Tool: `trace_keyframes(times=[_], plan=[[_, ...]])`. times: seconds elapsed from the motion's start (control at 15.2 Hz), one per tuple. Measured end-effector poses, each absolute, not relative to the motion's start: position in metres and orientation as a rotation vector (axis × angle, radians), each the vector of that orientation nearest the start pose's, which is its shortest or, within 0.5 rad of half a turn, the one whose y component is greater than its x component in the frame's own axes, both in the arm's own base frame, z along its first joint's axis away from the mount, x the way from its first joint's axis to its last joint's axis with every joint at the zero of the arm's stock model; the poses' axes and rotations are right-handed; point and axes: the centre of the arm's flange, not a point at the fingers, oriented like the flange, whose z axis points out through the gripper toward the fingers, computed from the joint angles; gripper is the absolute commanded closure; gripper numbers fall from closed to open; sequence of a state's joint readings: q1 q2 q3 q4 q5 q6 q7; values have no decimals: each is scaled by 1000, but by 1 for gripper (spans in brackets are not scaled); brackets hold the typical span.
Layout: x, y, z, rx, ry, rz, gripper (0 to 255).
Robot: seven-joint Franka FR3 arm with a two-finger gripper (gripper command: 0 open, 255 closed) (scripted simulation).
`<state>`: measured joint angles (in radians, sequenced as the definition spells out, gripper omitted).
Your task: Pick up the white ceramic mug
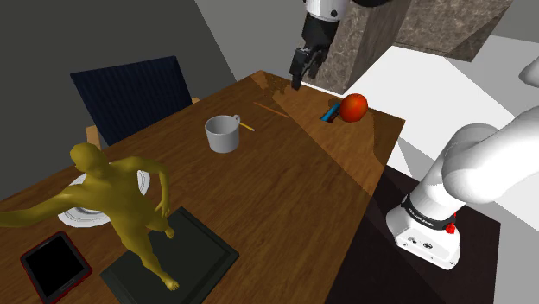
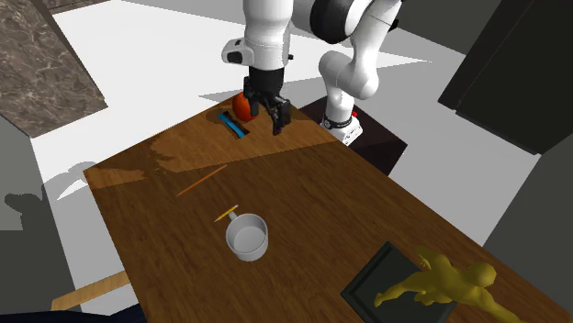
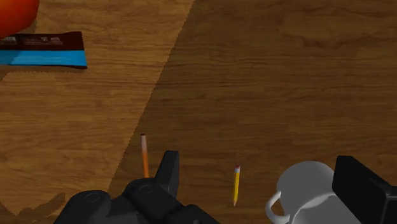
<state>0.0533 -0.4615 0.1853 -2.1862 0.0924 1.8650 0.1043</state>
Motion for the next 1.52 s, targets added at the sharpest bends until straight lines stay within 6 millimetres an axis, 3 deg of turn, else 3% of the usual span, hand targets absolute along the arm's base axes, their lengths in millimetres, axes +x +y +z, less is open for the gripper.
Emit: trace_keyframes(times=[0.99, 1.25, 1.52], plan=[[523, 268, 496, -3159, -140, -143, 0], [564, 311, 473, -3173, -134, -129, 0], [585, 342, 447, -3185, -130, -114, 0]])
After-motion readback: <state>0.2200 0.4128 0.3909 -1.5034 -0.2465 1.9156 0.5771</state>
